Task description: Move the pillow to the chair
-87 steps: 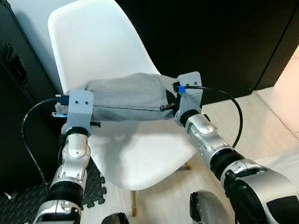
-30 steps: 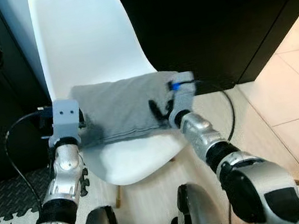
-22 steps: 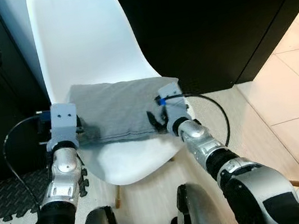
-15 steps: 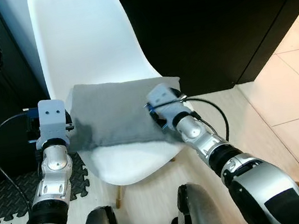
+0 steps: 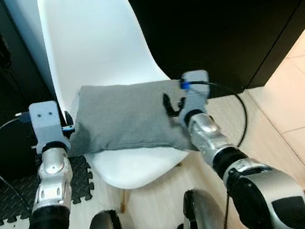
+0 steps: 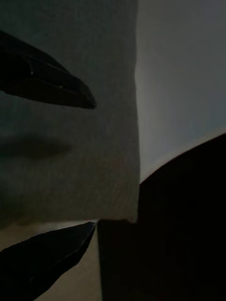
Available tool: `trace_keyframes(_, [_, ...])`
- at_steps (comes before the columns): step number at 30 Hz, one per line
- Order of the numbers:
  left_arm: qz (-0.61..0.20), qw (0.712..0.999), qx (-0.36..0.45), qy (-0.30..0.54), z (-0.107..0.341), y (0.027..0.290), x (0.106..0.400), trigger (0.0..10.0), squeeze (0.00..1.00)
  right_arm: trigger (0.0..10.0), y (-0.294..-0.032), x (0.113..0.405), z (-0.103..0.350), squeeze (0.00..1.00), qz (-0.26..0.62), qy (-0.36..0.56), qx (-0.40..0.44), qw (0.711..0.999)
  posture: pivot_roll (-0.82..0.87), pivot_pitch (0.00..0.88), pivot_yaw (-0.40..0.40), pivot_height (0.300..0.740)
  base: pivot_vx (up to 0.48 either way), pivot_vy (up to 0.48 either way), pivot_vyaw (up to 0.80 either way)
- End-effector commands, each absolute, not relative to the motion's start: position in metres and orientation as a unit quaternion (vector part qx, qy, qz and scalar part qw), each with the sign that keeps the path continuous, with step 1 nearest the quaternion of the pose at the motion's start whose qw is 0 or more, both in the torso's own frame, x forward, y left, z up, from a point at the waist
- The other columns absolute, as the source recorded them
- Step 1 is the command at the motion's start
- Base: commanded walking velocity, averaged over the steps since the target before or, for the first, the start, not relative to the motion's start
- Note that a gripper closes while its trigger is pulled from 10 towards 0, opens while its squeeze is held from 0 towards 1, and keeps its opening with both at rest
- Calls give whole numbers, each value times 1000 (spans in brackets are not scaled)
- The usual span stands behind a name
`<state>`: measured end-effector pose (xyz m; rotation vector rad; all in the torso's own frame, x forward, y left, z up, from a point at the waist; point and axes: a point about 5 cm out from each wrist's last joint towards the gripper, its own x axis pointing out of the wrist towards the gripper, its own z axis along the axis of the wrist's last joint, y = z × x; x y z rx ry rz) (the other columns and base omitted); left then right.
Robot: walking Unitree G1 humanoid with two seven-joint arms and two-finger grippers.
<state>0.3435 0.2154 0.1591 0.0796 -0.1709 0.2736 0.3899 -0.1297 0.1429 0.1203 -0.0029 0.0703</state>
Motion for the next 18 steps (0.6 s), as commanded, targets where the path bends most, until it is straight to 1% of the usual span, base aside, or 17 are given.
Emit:
trace_keyframes(1, [116,991,35,-60,148,207,339,10000,0,10000,-131,385,134,0,36,0,38,999,78,151,-75,592,0,0,0])
trace_keyframes(3, [101,992,45,-53,135,196,331,10000,0,10000,-133,373,119,0,42,-9,19,999,71,135,-61,592,0,0,0])
trace_keyframes(4, [101,992,45,-53,135,196,331,10000,0,10000,-133,373,119,0,42,-9,19,999,71,135,-61,592,0,0,0])
trace_keyframes(6, [91,992,53,-64,133,188,324,10000,0,10000,-135,360,105,0,56,-8,32,998,60,111,-42,592,0,0,0])
trace_keyframes(8, [86,992,57,-68,133,186,322,10000,0,10000,-135,357,103,0,62,-10,44,997,60,111,-42,592,0,0,0])
trace_keyframes(10, [71,996,29,-38,122,180,318,10000,0,10000,-135,350,96,0,73,-10,26,997,51,99,-40,592,0,0,0])
trace_keyframes(11, [71,996,29,-38,122,180,318,10000,0,10000,-135,350,96,0,73,-10,26,997,51,99,-40,592,0,0,0])
trace_keyframes(13, [57,998,18,-15,112,175,313,10000,0,10000,-129,344,87,0,100,4,11,995,50,95,-40,592,0,0,0])
trace_keyframes(15, [59,997,34,-24,110,173,310,10000,0,10000,-124,339,83,0,121,5,15,992,51,90,-44,592,0,0,0])
trace_keyframes(18, [68,997,14,-29,107,170,306,10000,0,10000,-119,334,80,0,137,7,13,990,53,86,-49,592,0,0,0])
